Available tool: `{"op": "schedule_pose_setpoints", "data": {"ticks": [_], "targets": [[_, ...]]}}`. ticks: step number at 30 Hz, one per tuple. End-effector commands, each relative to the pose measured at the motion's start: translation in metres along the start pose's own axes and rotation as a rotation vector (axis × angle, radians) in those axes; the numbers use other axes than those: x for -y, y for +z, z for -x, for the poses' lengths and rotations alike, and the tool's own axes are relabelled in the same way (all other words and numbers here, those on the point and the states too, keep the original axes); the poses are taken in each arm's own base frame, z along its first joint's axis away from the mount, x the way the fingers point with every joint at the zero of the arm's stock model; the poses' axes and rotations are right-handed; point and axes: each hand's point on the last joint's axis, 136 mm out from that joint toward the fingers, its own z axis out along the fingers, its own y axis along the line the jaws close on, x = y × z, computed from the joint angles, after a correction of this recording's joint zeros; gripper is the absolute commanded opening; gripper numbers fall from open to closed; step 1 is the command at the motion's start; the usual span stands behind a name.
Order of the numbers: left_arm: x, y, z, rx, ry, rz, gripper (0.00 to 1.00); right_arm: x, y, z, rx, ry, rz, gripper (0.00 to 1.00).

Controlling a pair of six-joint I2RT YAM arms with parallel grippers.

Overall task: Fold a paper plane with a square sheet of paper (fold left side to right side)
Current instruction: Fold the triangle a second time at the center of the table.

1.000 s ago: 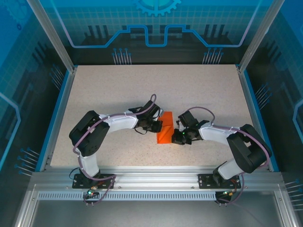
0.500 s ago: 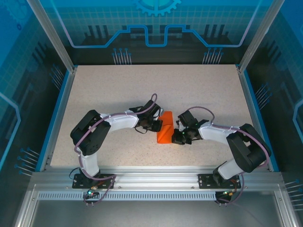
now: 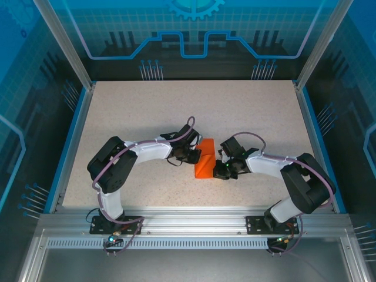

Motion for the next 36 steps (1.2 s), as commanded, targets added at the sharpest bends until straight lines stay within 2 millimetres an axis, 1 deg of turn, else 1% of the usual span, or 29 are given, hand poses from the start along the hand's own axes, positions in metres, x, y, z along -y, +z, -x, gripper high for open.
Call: {"op": "schedule_pose_setpoints", "data": {"ticks": [1,11,20,36], "targets": [[-0.007,0.003,0.001,-0.009,0.02,0.025,0.02,0.015,0.005,-0.012,-0.045,0.007,-0.072,0.05],[-0.009,0.001,-0.001,-0.011,0.022,0.033,0.02,0.014,0.006,-0.011,-0.047,0.008,-0.073,0.06],[-0.008,0.004,-0.002,-0.018,0.021,0.028,0.02,0.014,0.007,-0.011,-0.048,0.006,-0.074,0.06],[-0.012,0.007,-0.011,-0.039,0.018,0.033,0.02,0.015,0.007,-0.011,-0.053,0.005,-0.082,0.06]]}}
